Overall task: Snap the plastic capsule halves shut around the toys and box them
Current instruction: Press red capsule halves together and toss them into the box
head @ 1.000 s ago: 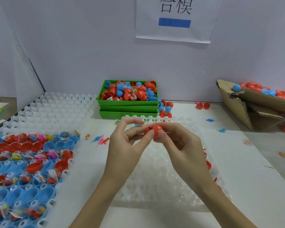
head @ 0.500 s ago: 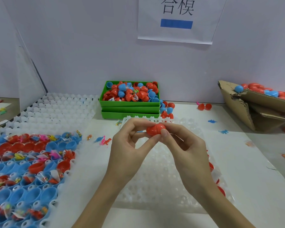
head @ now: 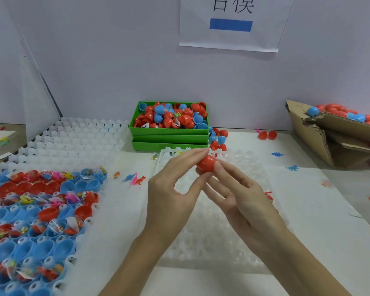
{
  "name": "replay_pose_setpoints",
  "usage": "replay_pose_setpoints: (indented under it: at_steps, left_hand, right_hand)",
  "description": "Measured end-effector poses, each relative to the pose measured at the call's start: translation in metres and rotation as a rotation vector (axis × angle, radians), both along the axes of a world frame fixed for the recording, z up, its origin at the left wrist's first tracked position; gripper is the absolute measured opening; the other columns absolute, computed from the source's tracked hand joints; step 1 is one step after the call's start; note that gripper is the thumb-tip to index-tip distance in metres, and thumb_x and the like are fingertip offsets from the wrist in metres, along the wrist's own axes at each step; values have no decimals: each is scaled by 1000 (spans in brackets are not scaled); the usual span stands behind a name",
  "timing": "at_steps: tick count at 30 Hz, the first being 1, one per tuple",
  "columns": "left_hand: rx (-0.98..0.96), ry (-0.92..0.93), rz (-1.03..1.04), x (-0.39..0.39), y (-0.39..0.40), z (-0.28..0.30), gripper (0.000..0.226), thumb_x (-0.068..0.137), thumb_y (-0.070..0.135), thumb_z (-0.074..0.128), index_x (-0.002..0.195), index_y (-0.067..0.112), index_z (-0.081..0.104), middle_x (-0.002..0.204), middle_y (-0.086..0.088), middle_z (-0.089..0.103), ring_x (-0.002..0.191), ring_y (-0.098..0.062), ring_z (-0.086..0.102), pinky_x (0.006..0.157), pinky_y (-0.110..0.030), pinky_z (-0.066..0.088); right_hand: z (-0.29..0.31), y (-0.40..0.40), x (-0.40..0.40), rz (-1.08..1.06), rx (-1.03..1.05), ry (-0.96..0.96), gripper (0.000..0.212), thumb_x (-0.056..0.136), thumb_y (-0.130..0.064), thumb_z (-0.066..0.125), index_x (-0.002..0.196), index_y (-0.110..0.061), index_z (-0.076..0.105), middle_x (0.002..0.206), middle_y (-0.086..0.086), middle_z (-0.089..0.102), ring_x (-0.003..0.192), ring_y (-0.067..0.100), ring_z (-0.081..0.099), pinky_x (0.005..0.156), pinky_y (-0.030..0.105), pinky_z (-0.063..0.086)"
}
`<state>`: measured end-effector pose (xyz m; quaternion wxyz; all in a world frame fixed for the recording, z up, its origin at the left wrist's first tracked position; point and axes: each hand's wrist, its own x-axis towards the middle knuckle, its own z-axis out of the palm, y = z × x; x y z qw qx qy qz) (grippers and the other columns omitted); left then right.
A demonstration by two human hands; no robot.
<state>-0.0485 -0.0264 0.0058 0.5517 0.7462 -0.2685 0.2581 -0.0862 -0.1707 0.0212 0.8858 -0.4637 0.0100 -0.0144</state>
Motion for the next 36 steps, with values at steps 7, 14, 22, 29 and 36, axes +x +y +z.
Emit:
replay_pose_setpoints:
  at_steps: [7, 14, 22, 29, 36]
  left_hand:
    - [-4, 6, 14, 4, 6, 0, 41, 88, 14, 79, 128, 20, 74, 126, 16, 72, 125, 4, 61, 104, -13, 47]
    - [82, 59, -6, 6, 2, -5, 51, 95, 16, 73, 145, 22, 61, 142, 19, 61, 137, 12, 47, 110, -12, 42]
    - [91, -45, 94, 1, -5, -9, 52, 89, 10, 80, 139, 15, 66, 137, 11, 65, 132, 7, 54, 109, -11, 41]
    - [61, -40, 89, -2, -6, -8, 49, 88, 14, 81, 136, 15, 68, 135, 10, 67, 131, 5, 56, 107, -12, 43]
    - [-119, 126, -60, 0, -4, -5, 43, 91, 15, 77, 132, 24, 69, 131, 16, 70, 131, -7, 61, 107, -22, 50]
  right_hand:
    - [1, 1, 0, 48, 69, 76, 21, 93, -17, 72, 113, -13, 79, 125, 14, 73, 119, 27, 70, 93, 30, 59]
    - [0, 4, 0, -98, -47, 74, 22, 81, -25, 81, 103, -22, 83, 116, 10, 77, 112, 24, 74, 91, 30, 60]
    - [-2, 11, -4, -196, -97, 85, 25, 82, -29, 80, 104, -18, 82, 111, 9, 79, 107, 24, 75, 94, 32, 59]
    - [-4, 13, -4, -182, -110, 74, 29, 80, -27, 81, 105, -15, 81, 111, 10, 78, 106, 27, 76, 97, 37, 59]
    - [-1, 7, 0, -6, -30, 15, 38, 95, -24, 71, 126, -3, 69, 124, 16, 73, 117, 31, 71, 103, 41, 56]
